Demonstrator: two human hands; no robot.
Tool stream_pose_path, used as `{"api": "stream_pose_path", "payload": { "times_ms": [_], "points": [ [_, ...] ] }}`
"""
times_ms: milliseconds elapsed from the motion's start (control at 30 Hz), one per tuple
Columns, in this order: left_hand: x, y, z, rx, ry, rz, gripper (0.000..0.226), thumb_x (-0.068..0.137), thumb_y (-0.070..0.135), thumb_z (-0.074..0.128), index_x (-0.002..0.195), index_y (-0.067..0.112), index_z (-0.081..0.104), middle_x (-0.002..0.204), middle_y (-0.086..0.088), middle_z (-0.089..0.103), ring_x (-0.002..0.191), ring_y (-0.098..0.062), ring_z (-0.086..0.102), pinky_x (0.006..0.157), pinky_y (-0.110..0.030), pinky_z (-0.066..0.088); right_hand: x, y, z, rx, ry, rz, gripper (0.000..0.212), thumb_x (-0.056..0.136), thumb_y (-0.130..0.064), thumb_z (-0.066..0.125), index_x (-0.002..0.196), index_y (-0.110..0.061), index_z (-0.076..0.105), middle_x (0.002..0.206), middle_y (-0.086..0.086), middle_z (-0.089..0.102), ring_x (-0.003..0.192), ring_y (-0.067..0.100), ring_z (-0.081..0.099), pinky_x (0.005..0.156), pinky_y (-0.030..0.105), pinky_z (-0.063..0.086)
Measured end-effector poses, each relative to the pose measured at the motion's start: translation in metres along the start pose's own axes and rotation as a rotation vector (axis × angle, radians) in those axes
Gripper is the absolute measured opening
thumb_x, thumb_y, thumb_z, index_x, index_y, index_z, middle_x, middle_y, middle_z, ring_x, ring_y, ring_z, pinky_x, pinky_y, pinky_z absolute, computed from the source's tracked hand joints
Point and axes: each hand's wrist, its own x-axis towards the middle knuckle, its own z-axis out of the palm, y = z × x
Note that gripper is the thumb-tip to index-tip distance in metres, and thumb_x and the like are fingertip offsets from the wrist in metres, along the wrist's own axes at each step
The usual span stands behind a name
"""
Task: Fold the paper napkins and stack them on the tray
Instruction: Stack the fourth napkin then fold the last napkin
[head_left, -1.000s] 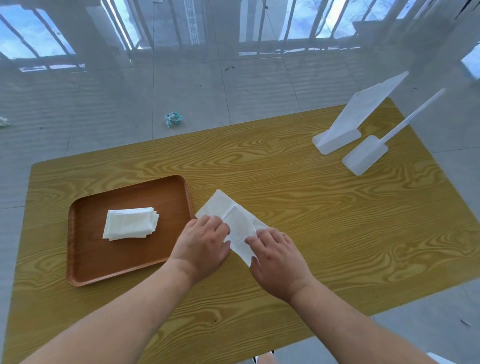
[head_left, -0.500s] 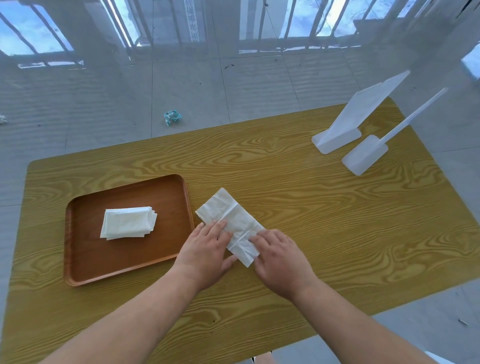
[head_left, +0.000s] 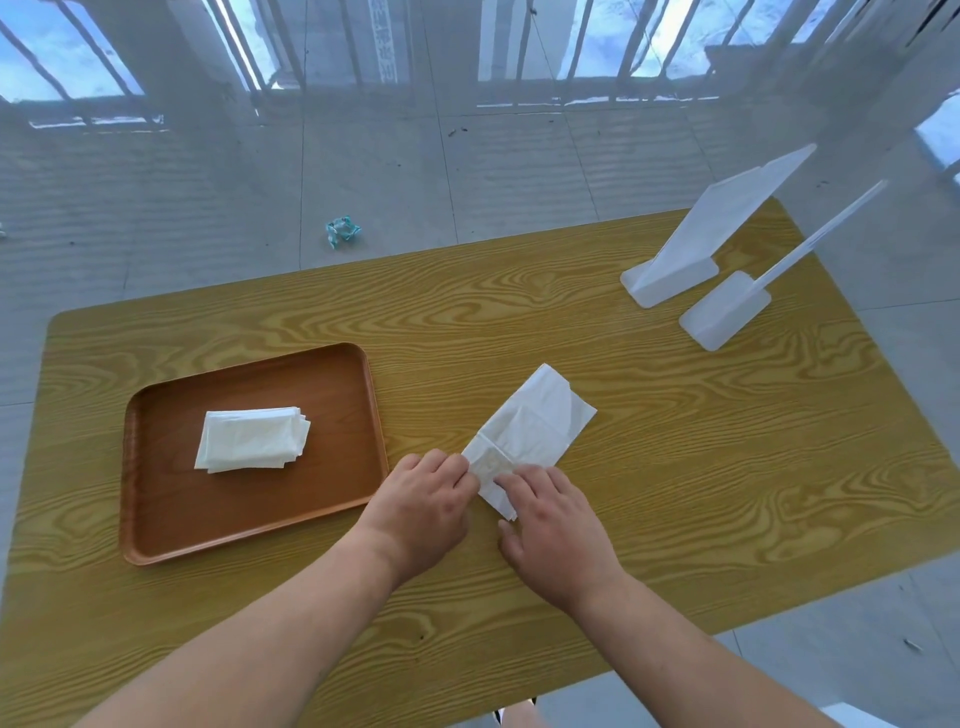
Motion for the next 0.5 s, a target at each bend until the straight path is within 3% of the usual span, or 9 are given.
{"api": "stream_pose_path", "payload": {
  "times_ms": [100, 167, 333, 500],
  "points": [
    [0.002, -0.006, -0.002, -0.068, -0.018, -0.036, 0.047, 0.082, 0.044, 0.065, 0.119, 0.016, 0.062, 0.120, -0.004, 0.061, 0.103, -0.025, 0.059, 0.086, -0.042, 0.052, 0.003, 0.003, 0.000, -0.044, -0.059, -0.029, 0.052, 0.096, -0.038, 0.051, 0.146, -0.024, 0.045, 0.152, 0.000, 0.045, 0.140, 0.021, 0.038, 0.117, 0.038, 0.034],
    [0.002, -0.009, -0.001, -0.059, -0.039, -0.013, 0.045, 0.084, 0.042, 0.063, 0.120, 0.015, 0.063, 0.122, -0.003, 0.063, 0.104, -0.025, 0.060, 0.087, -0.042, 0.052, 0.005, 0.002, -0.001, -0.036, -0.074, -0.072, 0.051, 0.096, -0.034, 0.049, 0.146, -0.024, 0.047, 0.145, -0.002, 0.052, 0.134, 0.019, 0.043, 0.114, 0.036, 0.037],
    [0.000, -0.011, 0.000, 0.041, -0.052, 0.073, 0.004, 0.086, 0.025, 0.064, 0.085, 0.021, 0.063, 0.086, 0.002, 0.063, 0.077, -0.022, 0.057, 0.068, -0.037, 0.050, 0.004, 0.002, -0.006, 0.026, -0.099, -0.108, 0.048, 0.096, -0.031, 0.049, 0.143, -0.023, 0.051, 0.131, -0.005, 0.061, 0.124, 0.017, 0.051, 0.109, 0.036, 0.042],
    [0.001, -0.006, -0.010, -0.186, 0.017, -0.089, 0.021, 0.086, 0.039, 0.050, 0.080, 0.022, 0.062, 0.079, 0.006, 0.063, 0.077, -0.021, 0.057, 0.071, -0.038, 0.048, 0.000, 0.005, -0.007, -0.056, -0.137, -0.073, 0.068, 0.087, -0.057, 0.053, 0.147, -0.027, 0.042, 0.141, -0.004, 0.050, 0.132, 0.021, 0.041, 0.114, 0.038, 0.036]
  ]
}}
